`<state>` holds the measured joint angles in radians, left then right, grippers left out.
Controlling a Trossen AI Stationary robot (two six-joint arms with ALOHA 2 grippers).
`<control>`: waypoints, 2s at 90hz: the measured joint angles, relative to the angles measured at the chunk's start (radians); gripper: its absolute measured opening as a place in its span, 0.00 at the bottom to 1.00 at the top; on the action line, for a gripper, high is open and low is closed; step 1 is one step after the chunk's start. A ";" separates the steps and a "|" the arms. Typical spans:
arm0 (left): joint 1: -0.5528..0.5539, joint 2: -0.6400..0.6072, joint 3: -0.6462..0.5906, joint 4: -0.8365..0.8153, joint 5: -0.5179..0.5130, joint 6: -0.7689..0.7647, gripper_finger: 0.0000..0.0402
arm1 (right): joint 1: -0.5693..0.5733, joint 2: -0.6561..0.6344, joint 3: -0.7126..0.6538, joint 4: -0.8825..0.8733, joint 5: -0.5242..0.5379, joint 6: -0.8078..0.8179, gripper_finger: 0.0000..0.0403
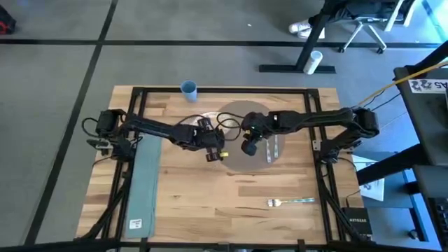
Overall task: Set table place
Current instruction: Put the blue plate on the brown mat
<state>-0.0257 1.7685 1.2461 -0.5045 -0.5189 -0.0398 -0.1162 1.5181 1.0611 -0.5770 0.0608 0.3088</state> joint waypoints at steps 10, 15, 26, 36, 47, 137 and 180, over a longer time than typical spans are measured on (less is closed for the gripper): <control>0.002 -0.001 0.007 0.036 0.000 0.009 0.00 | -0.001 0.000 0.000 0.000 0.004 0.003 0.00; 0.002 -0.001 0.007 0.051 0.006 0.015 0.00 | -0.001 0.000 0.000 -0.001 0.016 0.006 0.00; 0.002 -0.001 0.007 0.076 0.021 0.014 0.00 | -0.001 0.000 0.000 -0.001 0.036 0.016 0.00; 0.002 -0.001 0.007 0.097 0.023 0.014 0.00 | -0.002 0.000 0.000 -0.005 0.063 0.035 0.00; 0.003 0.003 0.007 0.132 0.045 0.013 0.00 | -0.004 0.000 0.001 -0.060 0.100 0.081 0.00; 0.000 0.011 0.006 0.161 0.064 -0.007 0.00 | -0.076 0.100 -0.306 0.243 0.025 0.218 0.00; -0.001 0.057 0.006 0.236 0.095 -0.013 0.00 | -0.082 0.137 -0.303 0.308 -0.027 0.220 0.00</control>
<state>-0.0269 1.8254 1.2526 -0.2680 -0.4236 -0.0525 -0.1978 1.6554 0.7578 -0.2694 0.0334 0.5284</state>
